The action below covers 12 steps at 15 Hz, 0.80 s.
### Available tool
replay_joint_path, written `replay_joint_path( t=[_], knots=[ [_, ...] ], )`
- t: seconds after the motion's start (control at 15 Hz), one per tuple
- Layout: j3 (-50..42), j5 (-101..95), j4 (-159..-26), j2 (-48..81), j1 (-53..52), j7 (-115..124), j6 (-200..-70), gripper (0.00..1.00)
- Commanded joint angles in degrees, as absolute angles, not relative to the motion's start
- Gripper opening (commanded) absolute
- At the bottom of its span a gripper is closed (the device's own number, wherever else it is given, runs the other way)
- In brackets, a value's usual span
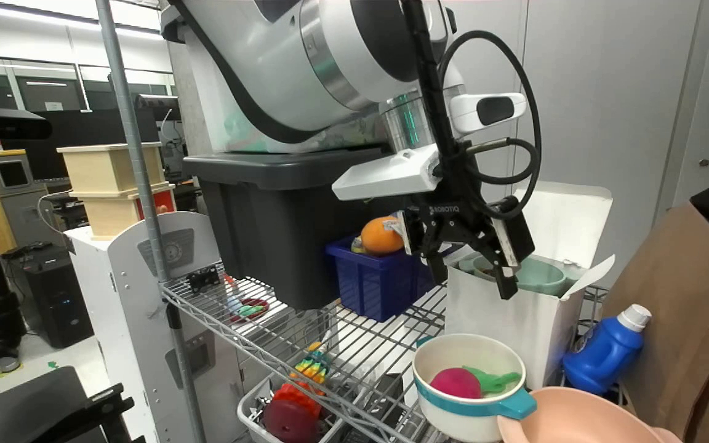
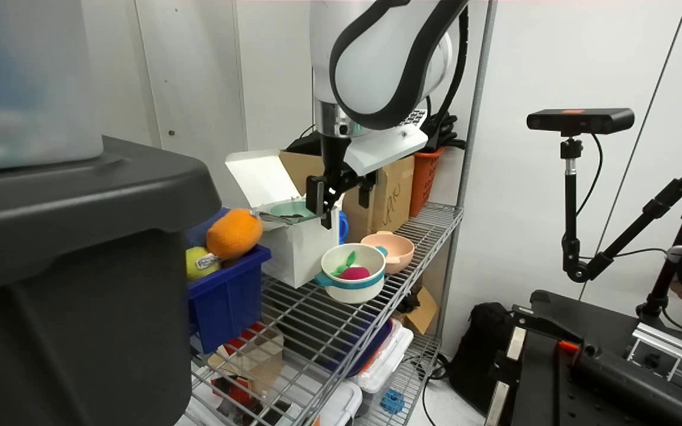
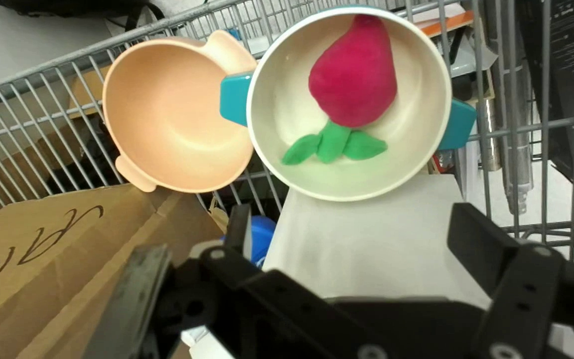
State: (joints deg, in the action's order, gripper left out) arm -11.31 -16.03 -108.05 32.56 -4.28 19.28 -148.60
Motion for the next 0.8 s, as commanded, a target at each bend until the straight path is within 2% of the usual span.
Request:
replay_joint_path(
  t=[0.0,0.73],
  knots=[
    [-10.15,-14.21,-109.41,30.07,-4.16,17.37,-147.55,1.00],
    [-4.97,-7.94,-108.95,28.44,-4.00,14.61,-147.97,1.00]
  ],
)
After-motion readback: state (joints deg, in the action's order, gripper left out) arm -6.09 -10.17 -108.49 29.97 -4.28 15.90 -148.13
